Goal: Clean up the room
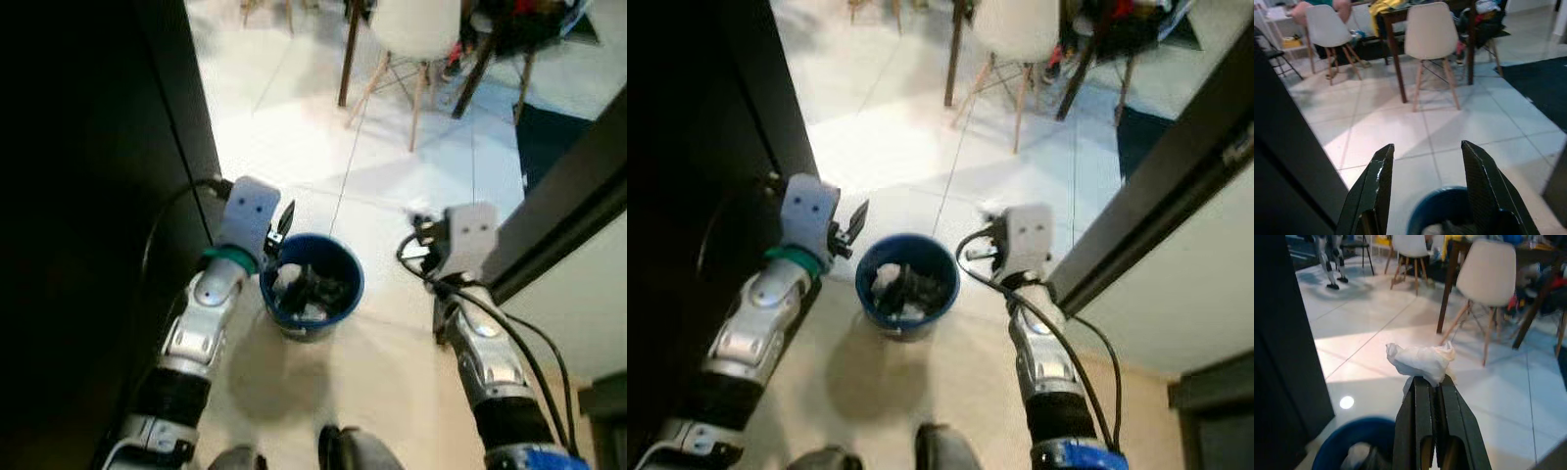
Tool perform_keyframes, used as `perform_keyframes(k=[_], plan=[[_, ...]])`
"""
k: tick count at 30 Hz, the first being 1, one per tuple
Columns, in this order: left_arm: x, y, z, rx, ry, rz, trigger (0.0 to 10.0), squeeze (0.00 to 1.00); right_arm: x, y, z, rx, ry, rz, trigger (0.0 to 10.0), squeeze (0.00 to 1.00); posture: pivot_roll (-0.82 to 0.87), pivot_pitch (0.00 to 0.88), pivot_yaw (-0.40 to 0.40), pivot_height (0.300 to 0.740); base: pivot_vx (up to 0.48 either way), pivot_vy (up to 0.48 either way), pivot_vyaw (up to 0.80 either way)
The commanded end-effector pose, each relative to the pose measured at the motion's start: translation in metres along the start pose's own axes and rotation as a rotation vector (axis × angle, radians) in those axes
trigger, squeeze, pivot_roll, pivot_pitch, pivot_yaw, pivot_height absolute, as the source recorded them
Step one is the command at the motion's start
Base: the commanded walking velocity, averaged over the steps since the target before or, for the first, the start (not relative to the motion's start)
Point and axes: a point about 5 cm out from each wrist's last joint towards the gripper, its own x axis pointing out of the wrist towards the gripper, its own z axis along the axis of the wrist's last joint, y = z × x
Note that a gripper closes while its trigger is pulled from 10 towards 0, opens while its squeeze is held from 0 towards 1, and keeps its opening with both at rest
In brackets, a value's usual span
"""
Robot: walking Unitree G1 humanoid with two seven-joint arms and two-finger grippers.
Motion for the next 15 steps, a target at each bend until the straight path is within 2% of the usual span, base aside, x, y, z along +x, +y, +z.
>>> perform_keyframes(k=[1, 9, 15], plan=[[-0.003, 0.001, -0.007, -0.005, 0.023, -0.006, 10.0, 0.0, -0.003, 0.006, -0.009, 0.021, 0.029, 0.007, 10.0, 0.0, -0.03, 0.096, 0.025, 0.74, 0.461, 0.0, 0.0], [-0.007, 0.006, -0.009, 0.028, 0.039, -0.036, 10.0, 0.0, 0.0, 0.014, -0.012, 0.051, 0.028, 0.002, 10.0, 0.0, 0.0, 0.098, 0.073, 0.74, 0.465, 0.0, 0.0], [-0.006, 0.009, -0.01, 0.037, 0.046, -0.038, 10.0, 0.0, -0.001, 0.018, -0.015, 0.055, 0.038, 0.005, 10.0, 0.0, 0.0, 0.102, 0.066, 0.74, 0.459, 0.0, 0.0]])
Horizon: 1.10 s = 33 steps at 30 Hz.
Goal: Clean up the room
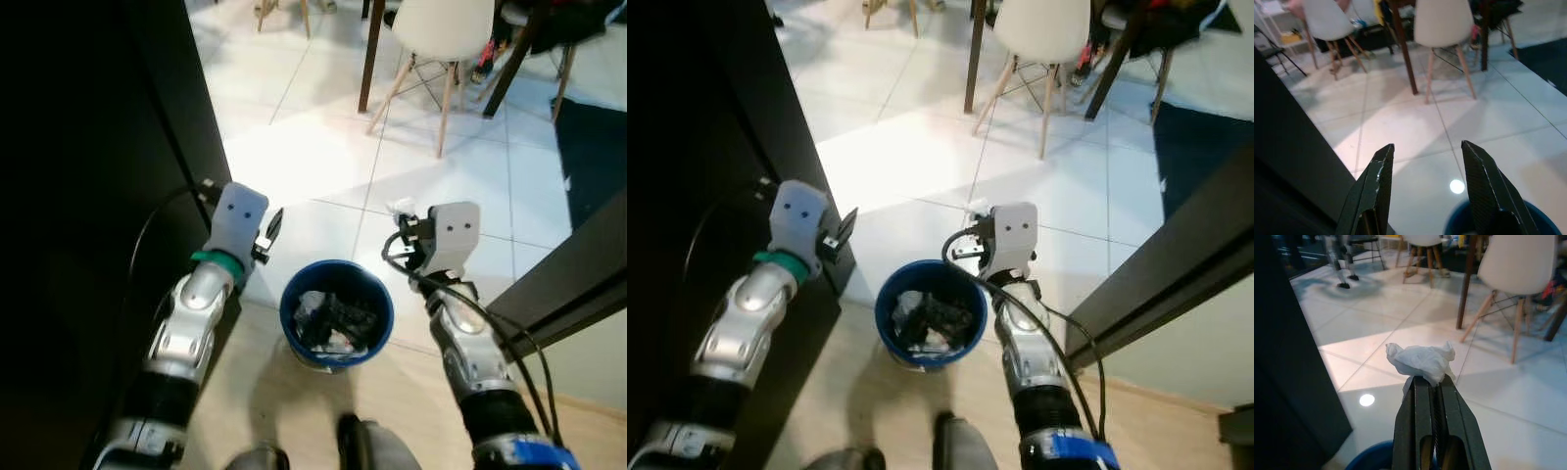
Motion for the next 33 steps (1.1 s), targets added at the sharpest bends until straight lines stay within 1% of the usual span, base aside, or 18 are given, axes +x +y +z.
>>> perform_keyframes(k=[1, 5, 7, 8, 10, 11, 18, 21, 22, 25, 27, 28, 29, 30, 31, 32, 33], plan=[[-0.004, 0.004, -0.008, 0.001, 0.032, 0.011, 10.0, 0.0, -0.002, 0.009, -0.005, 0.014, 0.01, 0.023, 10.0, 0.0, 0.0, 0.102, 0.066, 0.74, 0.435, 0.0, 0.0], [-0.003, 0.004, -0.008, 0.001, 0.033, 0.01, 10.0, 0.0, -0.002, 0.009, -0.005, 0.013, 0.01, 0.025, 10.0, 0.0, 0.0, 0.102, 0.066, 0.74, 0.435, 0.0, 0.0], [-0.006, 0.0, -0.015, -0.008, 0.07, -0.021, 10.0, 0.0, -0.002, 0.008, -0.004, 0.007, 0.01, 0.028, 10.0, 0.0, -0.01, 0.105, 0.058, 0.74, 0.0, 0.0, 0.0], [-0.006, 0.0, -0.015, -0.008, 0.07, -0.021, 10.0, 0.0, -0.002, 0.008, -0.004, 0.007, 0.01, 0.028, 10.0, 0.0, -0.01, 0.105, 0.058, 0.74, 0.0, 0.0, 0.0], [-0.008, -0.006, -0.019, -0.025, 0.089, -0.063, 10.0, 0.0, -0.001, 0.007, -0.004, 0.003, 0.01, 0.03, 10.0, 0.0, -0.01, 0.106, 0.057, 0.74, 0.0, 0.0, 0.0], [-0.01, -0.008, -0.02, -0.03, 0.093, -0.087, 10.0, 0.0, -0.001, 0.007, -0.005, 0.002, 0.012, 0.031, 10.0, 0.0, -0.01, 0.106, 0.057, 0.74, 0.0, 0.0, 0.0], [-0.014, -0.013, -0.022, -0.045, 0.104, -0.135, 10.0, 0.0, -0.001, 0.011, -0.01, -0.005, 0.036, 0.046, 10.0, 0.0, 0.0, 0.115, 0.054, 0.74, 0.0, 0.0, 0.0], [-0.019, -0.014, -0.026, -0.075, 0.132, -0.178, 10.0, 0.0, -0.001, 0.02, -0.021, -0.02, 0.1, 0.081, 10.0, 0.0, 0.0, 0.121, 0.054, 0.74, 0.0, 0.0, 0.0], [-0.019, -0.014, -0.026, -0.075, 0.132, -0.178, 10.0, 0.0, -0.001, 0.02, -0.021, -0.02, 0.1, 0.081, 10.0, 0.0, 0.0, 0.121, 0.054, 0.74, 0.0, 0.0, 0.0], [-0.028, -0.014, -0.034, -0.085, 0.187, -0.245, 10.0, 0.0, 0.002, 0.028, -0.03, -0.034, 0.167, 0.1, 10.0, 0.0, 0.0, 0.147, 0.056, 0.74, 0.0, 0.0, 0.0], [-0.028, -0.014, -0.034, -0.085, 0.187, -0.245, 10.0, 0.0, 0.002, 0.028, -0.03, -0.034, 0.167, 0.1, 10.0, 0.0, 0.0, 0.147, 0.056, 0.74, 0.0, 0.0, 0.0], [-0.032, -0.013, -0.035, -0.085, 0.202, -0.284, 10.0, 0.0, 0.004, 0.03, -0.035, -0.042, 0.207, 0.098, 10.0, 0.0, 0.0, 0.156, 0.056, 0.74, 0.0, 0.0, 0.0], [-0.032, -0.013, -0.035, -0.085, 0.202, -0.284, 10.0, 0.0, 0.004, 0.03, -0.035, -0.042, 0.207, 0.098, 10.0, 0.0, 0.0, 0.156, 0.056, 0.74, 0.0, 0.0, 0.0], [-0.038, -0.012, -0.036, -0.08, 0.228, -0.343, 10.0, 0.0, 0.007, 0.032, -0.041, -0.052, 0.253, 0.097, 10.0, 0.0, 0.02, 0.173, 0.058, 0.74, 0.0, 0.0, 0.0], [-0.038, -0.012, -0.036, -0.08, 0.228, -0.343, 10.0, 0.0, 0.007, 0.032, -0.041, -0.052, 0.253, 0.097, 10.0, 0.0, 0.02, 0.173, 0.058, 0.74, 0.0, 0.0, 0.0], [-0.043, -0.011, -0.037, -0.078, 0.248, -0.386, 10.0, 0.0, 0.009, 0.033, -0.045, -0.059, 0.284, 0.095, 10.0, 0.0, 0.02, 0.173, 0.058, 0.74, 0.0, 0.0, 0.0], [-0.043, -0.011, -0.037, -0.078, 0.248, -0.386, 10.0, 0.0, 0.009, 0.033, -0.045, -0.059, 0.284, 0.095, 10.0, 0.0, 0.02, 0.173, 0.058, 0.74, 0.0, 0.0, 0.0]])
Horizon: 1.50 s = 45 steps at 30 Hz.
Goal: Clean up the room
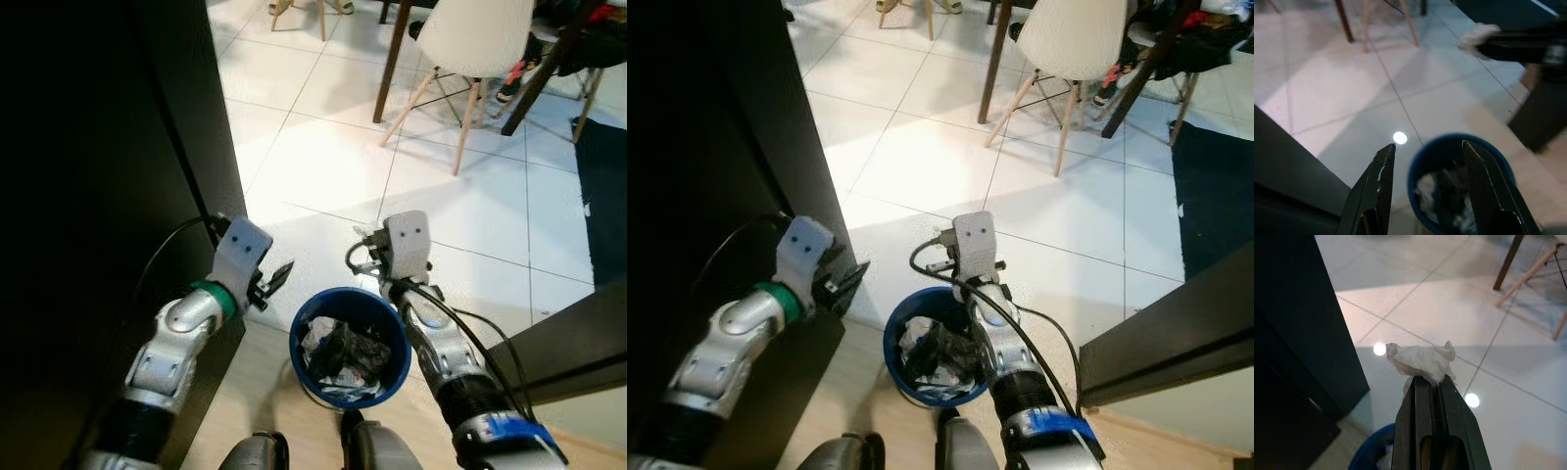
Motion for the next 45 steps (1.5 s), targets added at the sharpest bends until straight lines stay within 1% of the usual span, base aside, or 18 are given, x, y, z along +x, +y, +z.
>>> perform_keyframes(k=[1, 2, 3, 4, 7, 10, 16, 21, 22, 23, 24, 25, 29, 30, 35, 38, 44, 45], plan=[[-0.007, -0.004, -0.004, -0.066, 0.024, -0.054, 10.0, 0.0, -0.002, 0.0, -0.016, -0.013, 0.084, -0.013, 10.0, 0.0, 0.04, 0.207, 0.065, 0.74, 0.0, 0.0, 0.0], [-0.018, -0.004, -0.004, -0.13, 0.029, -0.079, 10.0, 0.0, 0.0, 0.0, -0.022, -0.042, 0.125, -0.031, 10.0, 0.0, 0.06, 0.223, 0.07, 0.74, 0.0, 0.0, 0.0], [-0.018, -0.004, -0.004, -0.13, 0.029, -0.079, 10.0, 0.0, 0.0, 0.0, -0.022, -0.042, 0.125, -0.031, 10.0, 0.0, 0.06, 0.223, 0.07, 0.74, 0.0, 0.0, 0.0], [-0.036, -0.005, -0.005, -0.201, 0.041, -0.107, 10.0, 0.0, 0.0, -0.002, -0.032, -0.083, 0.196, -0.069, 10.0, 0.0, 0.08, 0.24, 0.074, 0.74, 0.0, 0.0, 0.0], [-0.043, -0.005, -0.006, -0.197, 0.052, -0.107, 10.0, 0.0, -0.001, -0.003, -0.035, -0.085, 0.214, -0.082, 10.0, 0.0, 0.09, 0.25, 0.076, 0.74, 0.0, 0.0, 0.0], [-0.059, 0.0, -0.008, -0.169, 0.09, -0.083, 10.0, 0.0, -0.005, -0.006, -0.046, -0.104, 0.281, -0.092, 10.0, 0.0, 0.11, 0.276, 0.078, 0.74, 0.0, 0.0, 0.0], [-0.062, 0.002, -0.006, -0.158, 0.1, -0.074, 10.0, 0.0, -0.007, -0.007, -0.05, -0.1, 0.295, -0.091, 10.0, 0.0, 0.11, 0.283, 0.077, 0.74, 0.0, 0.0, 0.0], [-0.06, -0.003, -0.002, -0.147, 0.1, -0.11, 10.0, 0.0, -0.011, -0.006, -0.056, -0.094, 0.31, -0.079, 10.0, 0.0, 0.11, 0.294, 0.08, 0.74, 0.0, 0.0, 0.0], [-0.06, -0.009, 0.002, -0.149, 0.101, -0.148, 10.0, 0.0, -0.012, -0.006, -0.06, -0.101, 0.326, -0.082, 10.0, 0.68, 0.12, 0.293, 0.081, 0.74, 0.0, 0.0, 0.0], [-0.061, -0.016, 0.008, -0.154, 0.1, -0.192, 10.0, 0.0, -0.013, -0.006, -0.063, -0.092, 0.337, -0.08, 10.0, 1.0, 0.12, 0.292, 0.082, 0.74, 0.0, 0.0, 0.0], [-0.061, -0.016, 0.008, -0.154, 0.1, -0.192, 10.0, 0.0, -0.013, -0.006, -0.063, -0.092, 0.337, -0.08, 10.0, 1.0, 0.12, 0.292, 0.082, 0.74, 0.0, 0.0, 0.0], [-0.063, -0.022, 0.012, -0.155, 0.097, -0.225, 10.0, 0.0, -0.013, -0.006, -0.063, -0.093, 0.34, -0.085, 10.0, 1.0, 0.12, 0.288, 0.082, 0.74, 0.0, 0.0, 0.0], [-0.064, -0.024, 0.017, -0.152, 0.09, -0.243, 10.0, 0.0, -0.011, -0.01, -0.059, -0.1, 0.328, -0.1, 10.0, 1.0, 0.12, 0.281, 0.081, 0.74, 0.0, 0.0, 0.0], [-0.063, -0.023, 0.018, -0.148, 0.087, -0.24, 10.0, 0.0, -0.009, -0.012, -0.056, -0.109, 0.317, -0.109, 10.0, 0.0, 0.11, 0.277, 0.081, 0.74, 0.0, 0.0, 0.0], [-0.061, -0.022, 0.018, -0.146, 0.083, -0.235, 10.0, 0.0, -0.007, -0.015, -0.051, -0.113, 0.294, -0.121, 10.0, 0.0, 0.11, 0.27, 0.078, 0.74, 0.0, 0.0, 0.0], [-0.055, -0.02, 0.018, -0.141, 0.076, -0.223, 10.0, 0.0, -0.006, -0.018, -0.047, -0.067, 0.262, -0.121, 10.0, 0.0, 0.09, 0.254, 0.073, 0.74, 0.0, 0.0, 0.0], [-0.051, -0.021, 0.018, -0.144, 0.079, -0.218, 10.0, 0.0, -0.008, -0.021, -0.049, -0.056, 0.25, -0.119, 10.0, 0.0, 0.07, 0.238, 0.067, 0.74, 0.0, 0.0, 0.0], [-0.05, -0.022, 0.018, -0.143, 0.079, -0.219, 10.0, 0.0, -0.008, -0.022, -0.047, -0.048, 0.225, -0.125, 10.0, 0.0, 0.07, 0.231, 0.062, 0.74, 0.0, 0.0, 0.0]])
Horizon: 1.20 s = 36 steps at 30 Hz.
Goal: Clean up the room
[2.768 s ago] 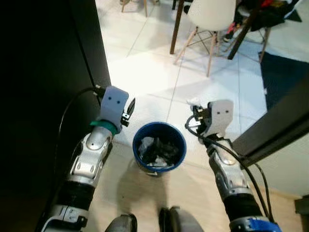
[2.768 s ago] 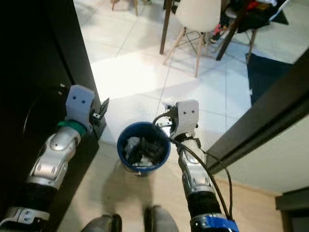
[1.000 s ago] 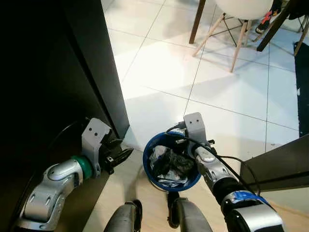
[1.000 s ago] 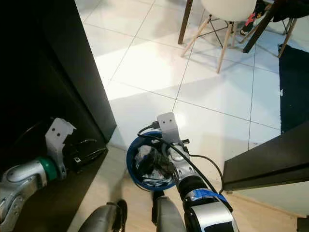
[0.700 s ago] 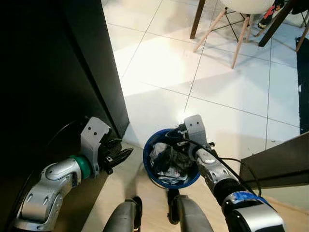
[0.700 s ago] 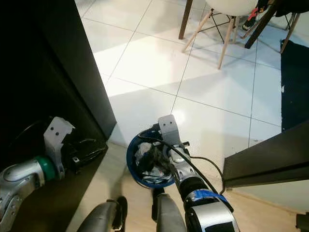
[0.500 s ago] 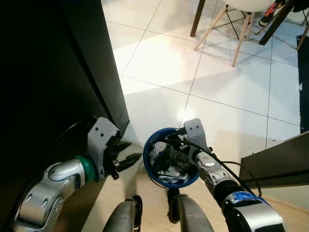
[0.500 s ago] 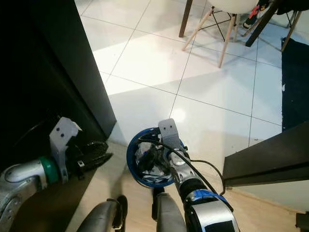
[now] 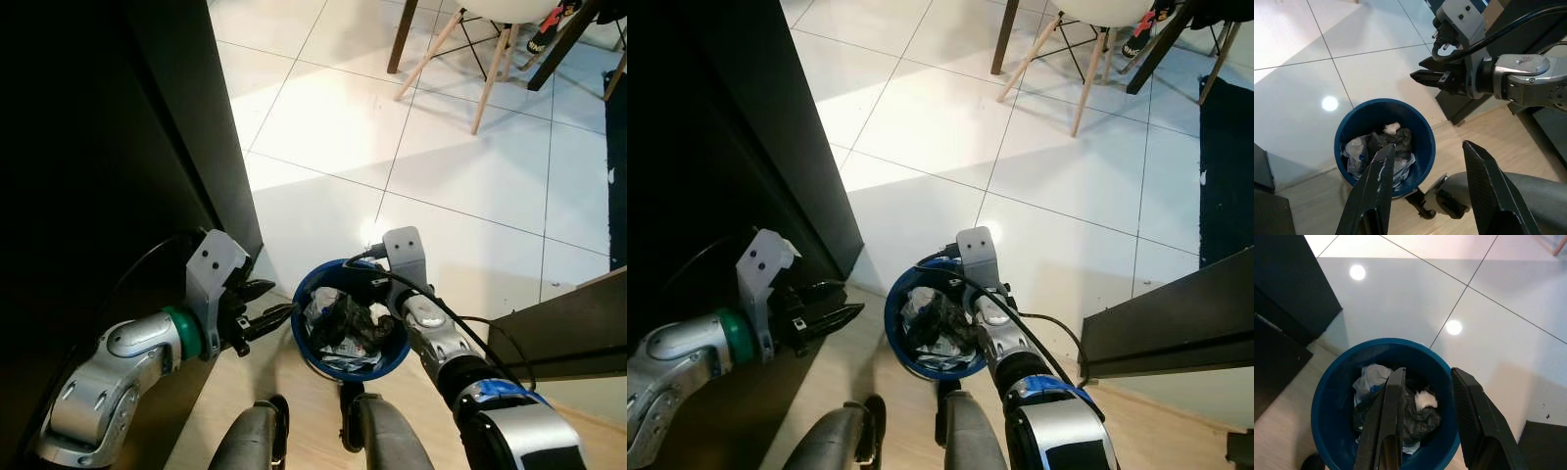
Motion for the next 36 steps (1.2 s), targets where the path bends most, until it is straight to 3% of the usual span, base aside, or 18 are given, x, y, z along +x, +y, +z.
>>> perform_keyframes(k=[1, 3, 5, 6, 7, 9, 11, 20, 36], plan=[[0.001, -0.002, -0.008, -0.015, 0.026, -0.004, 10.0, 0.0, -0.004, -0.002, -0.01, 0.012, 0.014, -0.005, 10.0, 0.0, 0.07, 0.231, 0.062, 0.74, 0.0, 0.0, 0.0], [0.003, -0.002, -0.009, -0.002, 0.03, 0.002, 10.0, 0.0, -0.004, -0.004, -0.005, 0.031, -0.033, -0.018, 10.0, 0.0, 0.06, 0.219, 0.055, 0.74, 0.0, 0.0, 0.0], [0.007, 0.006, -0.013, 0.063, 0.03, 0.096, 10.0, 0.0, -0.009, -0.003, 0.008, 0.116, -0.166, -0.04, 10.0, 0.0, 0.05, 0.212, 0.053, 0.74, 0.0, 0.0, 0.0], [0.011, 0.013, -0.013, 0.071, 0.006, 0.193, 10.0, 0.0, -0.013, -0.001, 0.012, 0.154, -0.22, -0.051, 10.0, 0.0, 0.04, 0.197, 0.051, 0.74, 0.0, 0.0, 0.0], [0.011, 0.013, -0.013, 0.071, 0.006, 0.193, 10.0, 0.0, -0.013, -0.001, 0.012, 0.154, -0.22, -0.051, 10.0, 0.0, 0.04, 0.197, 0.051, 0.74, 0.0, 0.0, 0.0], [0.016, 0.026, -0.009, 0.038, -0.045, 0.355, 10.0, 0.0, -0.022, 0.002, 0.019, 0.189, -0.307, -0.06, 10.0, 0.0, 0.03, 0.186, 0.049, 0.74, 0.0, 0.0, 0.0], [0.024, 0.031, 0.0, -0.004, -0.124, 0.451, 10.0, 0.0, -0.036, 0.002, 0.035, 0.197, -0.458, -0.087, 10.0, 0.0, 0.02, 0.171, 0.049, 0.74, 0.0, 0.0, 0.0], [0.033, 0.032, 0.006, 0.016, -0.17, 0.511, 10.0, 0.0, -0.041, -0.003, 0.047, 0.194, -0.522, -0.094, 10.0, 0.0, 0.0, 0.152, 0.043, 0.74, 0.0, 0.0, 0.0], [0.036, 0.035, 0.008, 0.042, -0.2, 0.57, 10.0, 0.0, -0.044, -0.001, 0.049, 0.188, -0.508, -0.071, 10.0, 0.0, 0.01, 0.15, 0.042, 0.74, -0.101, 0.0, 0.0]])
